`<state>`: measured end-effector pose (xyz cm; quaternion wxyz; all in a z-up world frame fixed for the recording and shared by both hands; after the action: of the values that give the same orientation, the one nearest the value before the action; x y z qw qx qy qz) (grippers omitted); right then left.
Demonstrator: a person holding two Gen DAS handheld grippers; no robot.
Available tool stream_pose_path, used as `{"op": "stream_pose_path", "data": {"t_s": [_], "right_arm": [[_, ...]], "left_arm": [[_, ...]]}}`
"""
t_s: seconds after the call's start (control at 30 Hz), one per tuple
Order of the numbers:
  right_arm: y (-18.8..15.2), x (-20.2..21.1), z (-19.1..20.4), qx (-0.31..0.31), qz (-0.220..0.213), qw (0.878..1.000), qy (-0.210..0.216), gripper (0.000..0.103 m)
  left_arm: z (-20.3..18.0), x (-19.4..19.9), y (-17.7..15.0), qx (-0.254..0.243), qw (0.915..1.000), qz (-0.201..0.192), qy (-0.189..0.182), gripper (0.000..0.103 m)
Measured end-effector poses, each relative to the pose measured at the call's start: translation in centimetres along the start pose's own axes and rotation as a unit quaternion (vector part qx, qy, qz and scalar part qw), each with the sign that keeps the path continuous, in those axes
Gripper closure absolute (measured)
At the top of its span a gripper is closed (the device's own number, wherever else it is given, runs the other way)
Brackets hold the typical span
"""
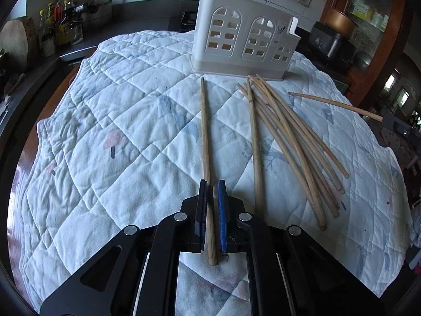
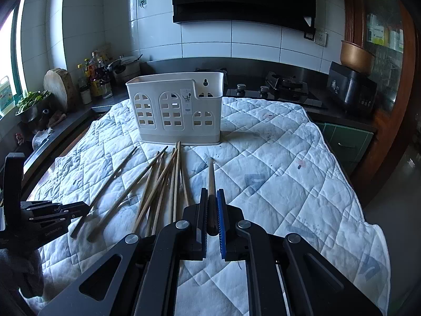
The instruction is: Organize utensils
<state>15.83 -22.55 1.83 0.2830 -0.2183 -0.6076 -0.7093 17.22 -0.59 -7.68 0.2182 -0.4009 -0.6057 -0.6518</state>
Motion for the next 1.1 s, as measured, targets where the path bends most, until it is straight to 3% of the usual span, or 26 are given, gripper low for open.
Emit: {"op": "stream_pose_path", "data": {"t_s": [0.07,0.1,0.27,0.4,0.6,0.73,0.93,1.1], "right_arm": [[0.0,0.0,0.0,0.001,0.0,1.0,0.0,0.096],[0.0,0.0,0.0,0.0,0.0,1.0,0.0,0.096],[0.0,0.0,-0.1,0.0,0.001,1.0,-0.001,0.096],[-0.1,0.0,-0.1,0.001,0.002,1.0,-0.001,0.096],[-0.1,-0.1,0.0,0.001,0.001,1.0,-0.001,0.096],[0.0,-0.2,0.0,-0.001,0.0,1.0,0.0,0.096],[0.1,-0.1,-0.1,-0.002,-0.001,1.0,0.001,0.096],[0.9,0.2,-0.2,-0.005,-0.012,1.0,0.004,0.096]], "left_arm": [[0.3,-0.2,-0.2,0.006,1.0,0.002,0.004,0.09],[0.4,-0.3,-0.3,0.011,0.9999,0.002,-0.001,0.081],[0.0,-0.5,-0.6,0.0,1.0,0.001,0.009,0.08],[-0.3,-0.6,-0.5,-0.013,0.9997,0.01,0.016,0.083],[-0.7,-1.0,0.6,-0.042,0.9972,0.058,0.02,0.083],[-0.1,-1.1,0.9,-0.041,0.9967,0.07,0.009,0.095],[0.8,0.1,1.2,0.002,0.9987,0.044,-0.027,0.097],[0.9,2.8,3.1,0.005,0.9992,-0.014,-0.037,0.097]]}}
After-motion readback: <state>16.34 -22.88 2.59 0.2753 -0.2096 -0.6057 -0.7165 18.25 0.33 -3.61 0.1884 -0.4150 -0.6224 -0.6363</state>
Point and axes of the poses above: each gripper's, at about its wrist camera, not at the fingertips, and x roughly against the way its jaws point, z to its left, y to its top, the point moved 1 cm from there along -x, roughly the way its jaws point, and after that the axes turned 11 degrees about -x, right-handed, at the moved point
